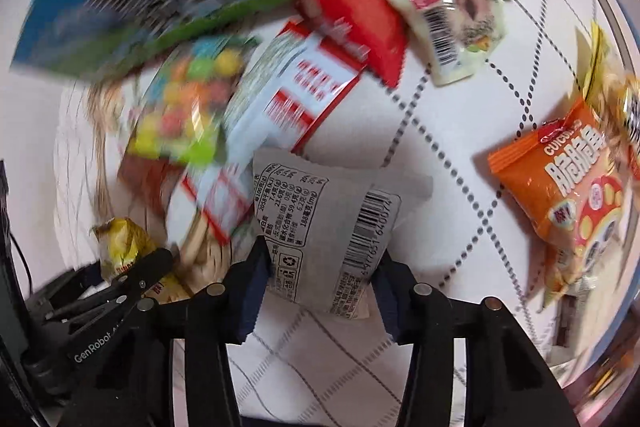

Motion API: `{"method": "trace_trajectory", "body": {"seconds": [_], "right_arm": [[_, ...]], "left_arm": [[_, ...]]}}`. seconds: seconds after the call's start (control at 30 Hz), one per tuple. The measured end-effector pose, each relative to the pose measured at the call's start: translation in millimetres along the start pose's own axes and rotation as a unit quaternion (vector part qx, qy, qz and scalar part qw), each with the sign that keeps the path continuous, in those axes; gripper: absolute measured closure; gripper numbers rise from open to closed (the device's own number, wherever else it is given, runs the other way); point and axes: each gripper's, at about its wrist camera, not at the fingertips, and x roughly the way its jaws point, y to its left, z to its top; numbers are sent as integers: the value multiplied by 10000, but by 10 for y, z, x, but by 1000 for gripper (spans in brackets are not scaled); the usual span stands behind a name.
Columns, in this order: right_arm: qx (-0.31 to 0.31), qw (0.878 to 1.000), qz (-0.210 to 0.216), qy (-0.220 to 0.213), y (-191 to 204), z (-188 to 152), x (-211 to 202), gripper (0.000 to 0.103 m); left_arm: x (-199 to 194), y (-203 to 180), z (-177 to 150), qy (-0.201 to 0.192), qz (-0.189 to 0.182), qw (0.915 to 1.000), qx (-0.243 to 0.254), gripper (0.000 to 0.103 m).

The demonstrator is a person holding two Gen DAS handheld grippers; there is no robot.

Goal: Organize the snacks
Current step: 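Grasp the yellow GUOBA bag with the left tool while the right tool grasps the white packet, then carry both packets into the cardboard box and open both tools to release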

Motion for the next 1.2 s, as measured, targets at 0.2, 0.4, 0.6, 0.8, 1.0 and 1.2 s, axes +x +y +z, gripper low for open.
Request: {"method": "trace_trajectory", "body": {"seconds": [0.2, 0.4, 0.6, 0.8, 1.0, 1.2], "right_arm": [[-770, 9954, -495, 291, 70, -299, 62, 49], [-141, 9992, -381, 1, -57, -370, -14, 39], [231, 9993, -243, -188, -249, -478, -46, 54], [52, 9989, 150, -431, -540, -455, -348, 55], [-88, 9931, 614, -991, -649, -247, -1170, 55], [-159, 9833, 742, -1654, -592, 298, -1836, 55]], "left_arm": [[383, -70, -248, 344, 18, 9993, -168, 45], [438, -167, -369, 189, 120, 9994, -264, 45], [229, -172, -500, -83, 271, 9996, -97, 55], [-184, -314, -487, -343, -30, 9994, 38, 56], [-989, -586, -289, -933, -644, 9932, 255, 56], [-1799, -555, 598, -1489, -1007, 9821, 567, 56]]}}
